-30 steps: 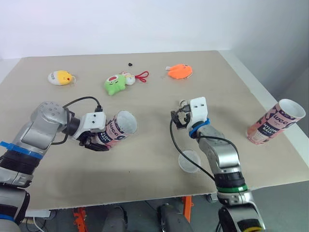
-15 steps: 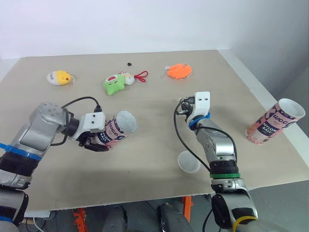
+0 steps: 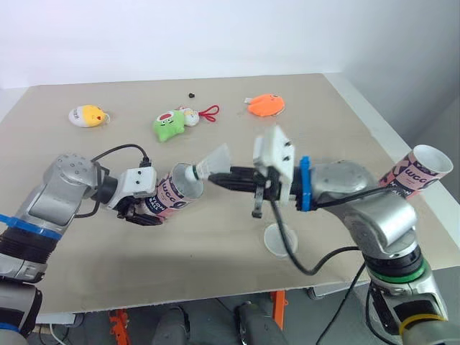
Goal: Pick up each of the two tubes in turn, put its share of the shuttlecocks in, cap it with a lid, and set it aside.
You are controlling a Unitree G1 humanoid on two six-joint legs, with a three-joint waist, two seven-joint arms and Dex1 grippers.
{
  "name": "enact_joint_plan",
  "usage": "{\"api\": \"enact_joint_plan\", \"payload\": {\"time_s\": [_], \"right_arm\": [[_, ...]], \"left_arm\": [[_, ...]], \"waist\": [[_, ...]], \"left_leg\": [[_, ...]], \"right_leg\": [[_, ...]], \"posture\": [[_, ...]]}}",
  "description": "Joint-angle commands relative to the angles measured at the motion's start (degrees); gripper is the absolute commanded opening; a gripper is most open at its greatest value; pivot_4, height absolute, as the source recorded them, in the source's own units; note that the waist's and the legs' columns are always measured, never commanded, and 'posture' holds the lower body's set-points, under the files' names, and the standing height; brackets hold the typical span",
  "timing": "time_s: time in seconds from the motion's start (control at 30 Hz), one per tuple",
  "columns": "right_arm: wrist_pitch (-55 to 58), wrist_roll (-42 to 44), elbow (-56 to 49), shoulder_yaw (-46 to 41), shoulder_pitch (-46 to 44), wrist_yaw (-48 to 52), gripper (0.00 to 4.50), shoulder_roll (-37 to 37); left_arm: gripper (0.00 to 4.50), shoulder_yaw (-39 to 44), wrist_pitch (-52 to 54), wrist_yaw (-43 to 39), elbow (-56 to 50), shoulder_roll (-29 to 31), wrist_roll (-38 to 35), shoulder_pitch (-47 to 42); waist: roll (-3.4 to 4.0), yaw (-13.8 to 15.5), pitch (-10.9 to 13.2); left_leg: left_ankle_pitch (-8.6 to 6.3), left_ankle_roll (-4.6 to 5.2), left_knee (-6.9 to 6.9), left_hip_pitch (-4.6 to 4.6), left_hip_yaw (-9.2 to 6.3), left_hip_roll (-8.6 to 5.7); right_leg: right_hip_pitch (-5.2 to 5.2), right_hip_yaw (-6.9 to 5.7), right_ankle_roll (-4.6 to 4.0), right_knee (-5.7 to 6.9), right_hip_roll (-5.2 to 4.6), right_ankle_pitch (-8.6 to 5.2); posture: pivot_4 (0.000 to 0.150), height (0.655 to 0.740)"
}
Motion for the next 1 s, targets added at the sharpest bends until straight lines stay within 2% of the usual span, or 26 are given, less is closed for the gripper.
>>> {"api": "enact_joint_plan", "payload": {"time_s": [0.03,0.1,0.2,0.23,0.27,0.3,0.33,0.37,0.4,0.47,0.6,0.87,1.0], "right_arm": [[-4.0,-5.5,1.5,3.2,-2.1,0.0,0.09,0.6],[-5.8,-7.7,2.7,5.1,-3.2,0.3,0.09,1.8],[-5.8,-6.0,3.1,4.7,-4.2,1.6,0.09,4.4],[-5.2,-4.8,2.9,4.1,-4.4,2.2,0.7,5.0],[-4.7,-4.0,2.7,3.3,-4.7,2.6,0.82,5.5],[-4.1,-3.1,2.9,2.1,-5.4,2.7,1.33,5.8],[-3.1,-1.8,3.2,0.7,-6.4,3.3,1.49,5.6],[-1.8,-0.2,3.8,-0.7,-7.5,4.3,2.04,5.2],[-1.0,0.9,4.5,-1.7,-8.6,5.2,2.04,4.7],[-1.0,1.1,6.5,-2.4,-10.5,6.7,1.69,4.1],[-5.2,-5.1,13.2,3.5,-15.3,11.8,0.09,2.2],[-17.3,-18.0,28.5,17.0,-20.8,17.8,0.09,9.4],[-21.8,-21.9,33.6,20.3,-22.6,19.4,0.09,14.3]], "left_arm": [[2.97,0.6,0.3,0.2,-1.1,0.5,-0.4,0.5],[2.97,0.7,0.5,0.3,-1.5,0.7,-0.5,0.7],[2.97,0.9,1.0,0.5,-2.1,0.9,-0.7,1.1],[2.97,1.0,1.1,0.6,-2.3,0.9,-0.8,1.2],[2.97,1.1,1.3,0.6,-2.5,0.9,-0.8,1.4],[2.97,1.1,1.4,0.8,-2.6,1.0,-0.9,1.5],[2.97,1.2,1.5,0.9,-2.7,1.0,-0.9,1.7],[2.97,1.2,1.5,1.0,-2.7,1.1,-0.9,1.9],[2.97,1.3,1.6,1.1,-2.8,1.1,-1.0,2.0],[2.97,1.2,1.7,1.3,-2.8,1.1,-1.1,2.0],[2.97,1.1,1.8,1.6,-2.8,0.9,-1.1,1.8],[2.97,0.8,1.8,1.9,-2.5,0.2,-1.0,1.3],[2.97,0.8,2.0,2.1,-2.8,0.0,-1.0,1.4]], "waist": [[0.0,0.0,0.0],[0.0,0.0,0.0],[0.0,0.0,0.0],[0.0,0.0,0.0],[0.0,0.0,0.0],[0.0,0.0,0.0],[0.0,0.0,0.0],[0.0,0.0,0.0],[0.0,0.0,0.0],[0.0,0.0,0.0],[0.01,0.0,0.0],[0.01,0.0,0.0],[0.01,0.0,0.0]], "left_leg": [[0.0,0.0,0.0,-0.02,0.0,0.0],[0.0,-0.01,0.0,-0.03,0.02,-0.01],[0.0,-0.01,-0.02,-0.04,0.01,0.0],[0.0,-0.01,-0.02,-0.05,-0.01,0.0],[0.0,-0.01,-0.02,-0.07,-0.01,0.0],[0.0,-0.01,-0.02,-0.07,-0.01,-0.01],[0.0,-0.01,-0.02,-0.07,0.0,-0.01],[0.0,-0.01,-0.01,-0.08,-0.01,-0.01],[0.0,-0.01,0.0,-0.07,0.0,-0.01],[0.0,-0.01,0.02,-0.05,0.0,-0.01],[0.0,-0.01,0.0,0.01,0.02,0.01],[0.0,-0.01,-0.03,-0.01,0.03,0.01],[0.0,-0.01,-0.02,-0.03,0.02,0.0]], "right_leg": [[0.0,0.0,0.0,0.0,0.0,0.0],[-0.02,0.04,0.03,0.0,0.0,-0.02],[-0.03,0.03,0.03,0.0,0.0,-0.05],[-0.03,0.02,0.03,0.0,0.0,-0.06],[-0.03,0.02,0.04,0.0,0.0,-0.07],[-0.03,0.02,0.05,0.0,-0.01,-0.07],[-0.03,0.02,0.05,0.0,-0.01,-0.07],[-0.03,0.02,0.05,0.0,-0.02,-0.06],[-0.02,0.02,0.06,0.0,-0.02,-0.05],[-0.02,0.02,0.04,0.0,-0.02,-0.03],[-0.01,0.01,-0.01,0.02,0.01,-0.01],[-0.04,0.02,-0.02,0.02,0.01,-0.04],[-0.04,0.0,-0.02,0.02,-0.01,-0.05]], "posture": [[0.15,0.74],[0.15,0.74],[0.15,0.74],[0.15,0.74],[0.15,0.74],[0.15,0.74],[0.15,0.74],[0.15,0.74],[0.15,0.74],[0.15,0.74],[0.15,0.74],[0.15,0.74],[0.15,0.74]]}}
